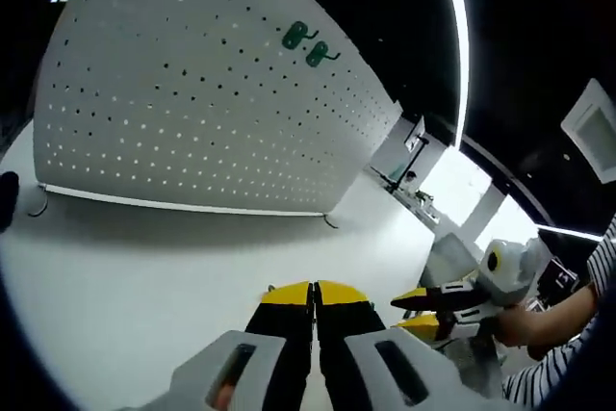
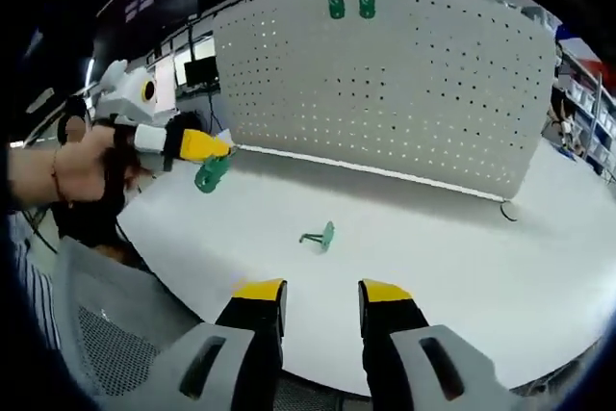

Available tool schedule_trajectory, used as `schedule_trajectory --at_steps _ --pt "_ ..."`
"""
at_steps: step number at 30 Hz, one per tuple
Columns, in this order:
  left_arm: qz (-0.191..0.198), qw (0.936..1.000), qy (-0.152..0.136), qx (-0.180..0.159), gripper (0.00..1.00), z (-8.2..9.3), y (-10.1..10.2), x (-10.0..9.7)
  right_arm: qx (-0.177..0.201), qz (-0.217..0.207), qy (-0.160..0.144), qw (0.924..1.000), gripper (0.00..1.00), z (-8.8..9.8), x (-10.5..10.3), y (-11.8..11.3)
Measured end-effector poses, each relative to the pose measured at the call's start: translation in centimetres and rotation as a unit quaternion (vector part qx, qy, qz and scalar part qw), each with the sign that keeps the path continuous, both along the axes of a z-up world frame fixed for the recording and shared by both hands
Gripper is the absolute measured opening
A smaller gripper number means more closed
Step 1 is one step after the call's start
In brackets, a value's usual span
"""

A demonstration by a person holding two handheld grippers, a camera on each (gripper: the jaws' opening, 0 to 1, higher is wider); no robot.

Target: Insert the hook assembly into the mounting plate slot until the hook locks in place.

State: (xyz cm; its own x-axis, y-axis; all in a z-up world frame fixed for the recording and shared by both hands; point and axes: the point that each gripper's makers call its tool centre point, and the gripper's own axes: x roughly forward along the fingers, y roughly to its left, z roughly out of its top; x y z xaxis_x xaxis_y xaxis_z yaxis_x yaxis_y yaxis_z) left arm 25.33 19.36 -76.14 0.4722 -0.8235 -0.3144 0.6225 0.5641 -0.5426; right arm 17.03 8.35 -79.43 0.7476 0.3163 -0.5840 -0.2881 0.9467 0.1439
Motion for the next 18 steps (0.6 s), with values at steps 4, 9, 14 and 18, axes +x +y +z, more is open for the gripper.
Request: schedule_trajectory --at_steps 4,9,14,18 --pt "0.004 1.0 0.006 -0.004 0.01 -0.3 -0.1 -0.1 0.043 0.003 -0.009 0.999 0.25 1.2 0.7 1.8" --pt "0.02 0.9993 0.027 -0.014 0.01 -1.6 -0.2 -0.1 0.059 0.038 -0.015 0.9974 0.24 1.6 1.9 4.4" --pt "0.018 0.9995 0.022 -0.016 0.01 -1.0 -0.2 -0.5 0.04 0.072 -0.047 0.9955 0.24 3.3 3.1 7.0" --pt "0.023 0.999 0.023 -0.03 0.01 -0.2 -0.3 -0.6 0.033 0.094 -0.046 0.994 0.21 3.2 3.8 8.3"
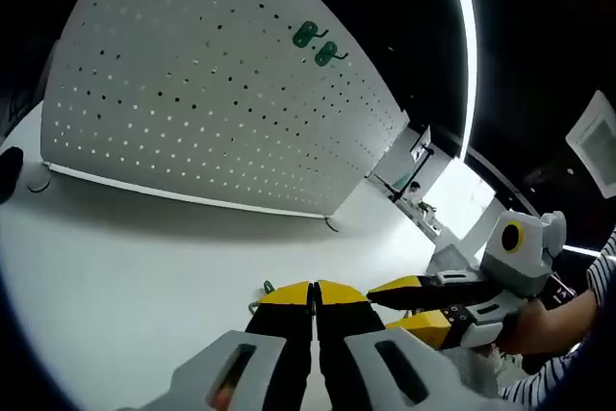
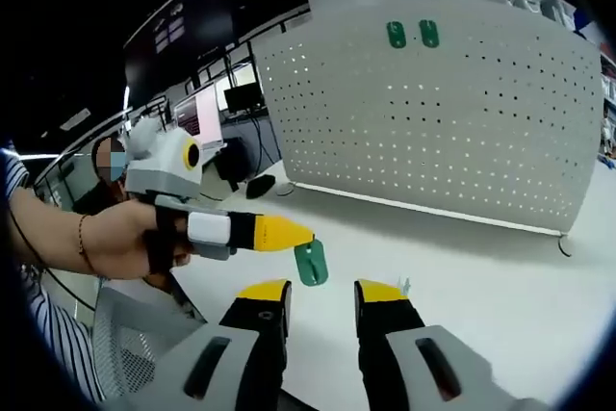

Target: Insert the hook assembly into the mounting plate slot until the hook locks in place.

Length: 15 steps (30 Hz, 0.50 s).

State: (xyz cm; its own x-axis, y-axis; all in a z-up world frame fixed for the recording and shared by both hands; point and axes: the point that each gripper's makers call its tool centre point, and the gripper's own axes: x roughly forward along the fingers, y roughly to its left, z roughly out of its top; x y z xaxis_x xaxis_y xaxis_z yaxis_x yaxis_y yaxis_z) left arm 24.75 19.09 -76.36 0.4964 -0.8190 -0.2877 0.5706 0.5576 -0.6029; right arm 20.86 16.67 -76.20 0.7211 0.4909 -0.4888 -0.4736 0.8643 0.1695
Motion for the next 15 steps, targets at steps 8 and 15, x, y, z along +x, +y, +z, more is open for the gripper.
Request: schedule_trajectory --at_steps 8,15 --pt "-0.003 0.9996 -0.006 -0.026 0.01 1.9 -0.5 -0.5 -0.01 0.02 -0.021 0.9995 0.12 1.0 1.1 1.0" --pt "0.0 0.999 -0.001 -0.045 0.01 2.5 -0.6 -0.6 -0.01 0.019 -0.028 0.9994 0.06 1.1 1.2 1.0"
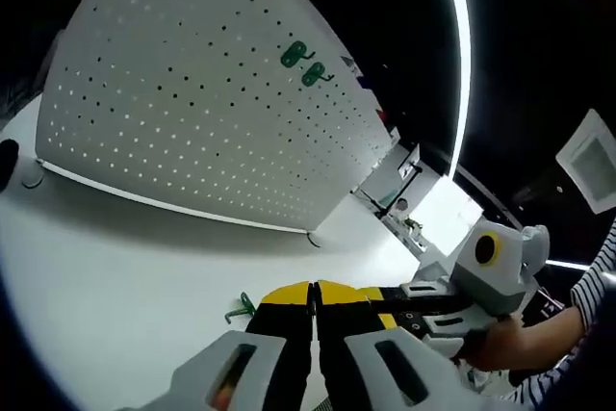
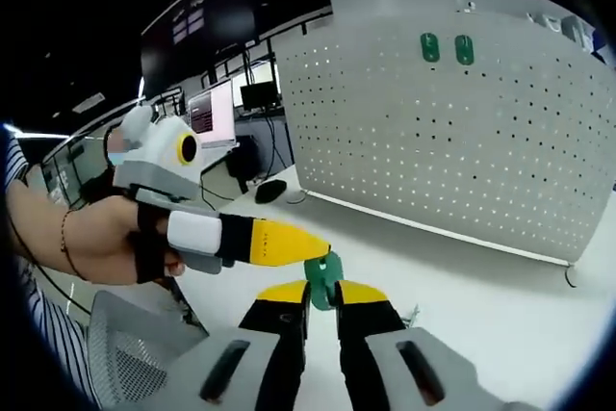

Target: Insert the hook assembly into the mounting plate slot until the hook locks in place.

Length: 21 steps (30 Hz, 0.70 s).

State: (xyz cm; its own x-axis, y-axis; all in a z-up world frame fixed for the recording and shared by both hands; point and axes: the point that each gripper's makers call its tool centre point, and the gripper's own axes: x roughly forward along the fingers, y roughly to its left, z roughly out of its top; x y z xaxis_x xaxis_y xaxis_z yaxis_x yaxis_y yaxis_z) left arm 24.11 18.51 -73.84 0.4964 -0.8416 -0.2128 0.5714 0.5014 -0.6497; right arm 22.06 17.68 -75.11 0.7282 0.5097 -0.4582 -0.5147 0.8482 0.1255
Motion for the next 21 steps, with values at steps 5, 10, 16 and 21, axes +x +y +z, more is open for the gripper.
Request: schedule_trajectory --at_steps 5,10,16,21 --pt "0.0 1.0 0.003 -0.008 0.01 0.23 0.07 0.08 0.0 0.0 -0.004 1.0 0.04 0.15 0.05 0.04" --pt "-0.001 0.9999 0.005 -0.015 0.01 0.42 0.13 0.02 -0.005 0.003 -0.011 0.9999 0.02 0.36 0.15 0.18" --pt "0.003 0.9997 0.006 -0.022 0.01 0.56 0.39 0.13 -0.005 0.006 -0.016 0.9998 0.01 0.56 0.25 0.48" --pt "0.004 0.9996 0.003 -0.029 0.01 0.91 0.56 0.23 -0.004 0.012 -0.024 0.9996 0.0 0.97 0.18 0.81"
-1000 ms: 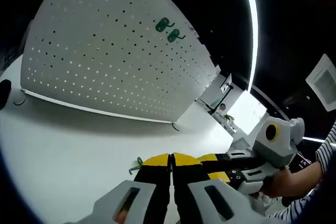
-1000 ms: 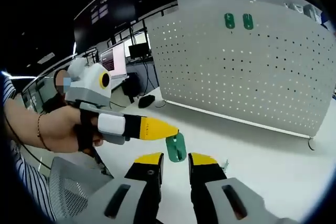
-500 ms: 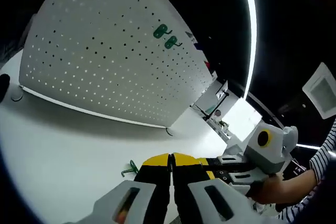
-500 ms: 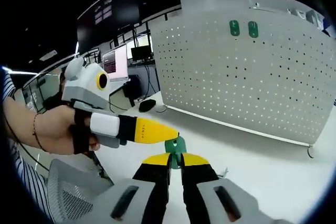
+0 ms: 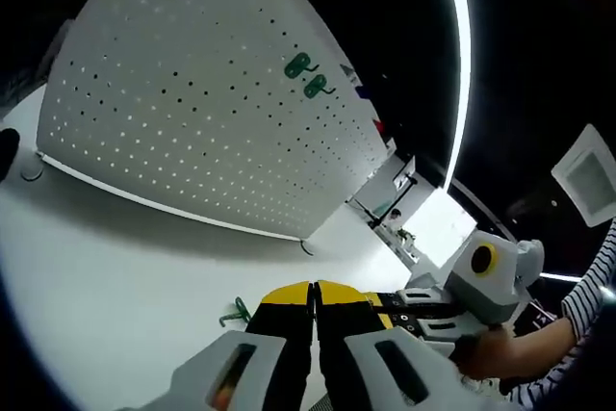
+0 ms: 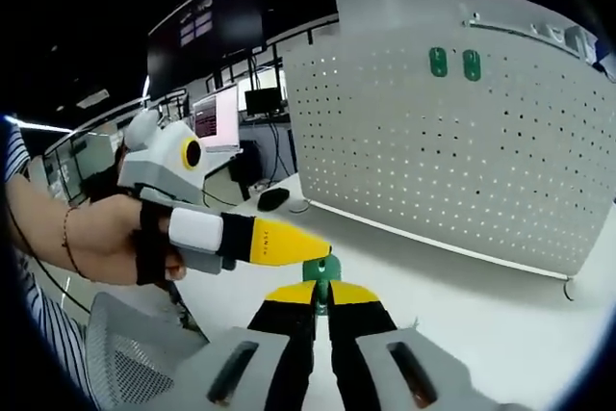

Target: Insert the hook assembly into the mounting plate slot until the hook locks in place.

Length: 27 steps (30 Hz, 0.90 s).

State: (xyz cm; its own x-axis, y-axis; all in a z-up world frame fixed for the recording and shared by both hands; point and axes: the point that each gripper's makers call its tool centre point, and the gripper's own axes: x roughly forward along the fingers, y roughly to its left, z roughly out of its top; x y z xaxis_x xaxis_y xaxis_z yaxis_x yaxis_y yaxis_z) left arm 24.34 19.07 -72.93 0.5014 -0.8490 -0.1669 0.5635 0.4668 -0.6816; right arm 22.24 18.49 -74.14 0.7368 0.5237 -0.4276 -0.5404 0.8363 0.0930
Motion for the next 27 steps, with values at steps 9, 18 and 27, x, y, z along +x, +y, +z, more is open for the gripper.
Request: schedule_trajectory --at_steps 9,18,27 --pt "-0.026 0.999 -0.036 -0.004 0.01 1.5 -0.2 -0.4 -0.009 0.01 -0.006 0.9999 0.0 0.9 0.1 0.0" --pt "-0.022 0.9958 -0.082 0.034 0.01 2.1 0.3 -0.2 -0.025 0.021 -0.017 0.9993 0.0 1.5 0.3 0.4" --pt "-0.006 0.9788 -0.147 0.143 0.01 1.7 1.5 0.2 -0.042 0.027 -0.027 0.9984 0.0 1.9 0.6 0.8"
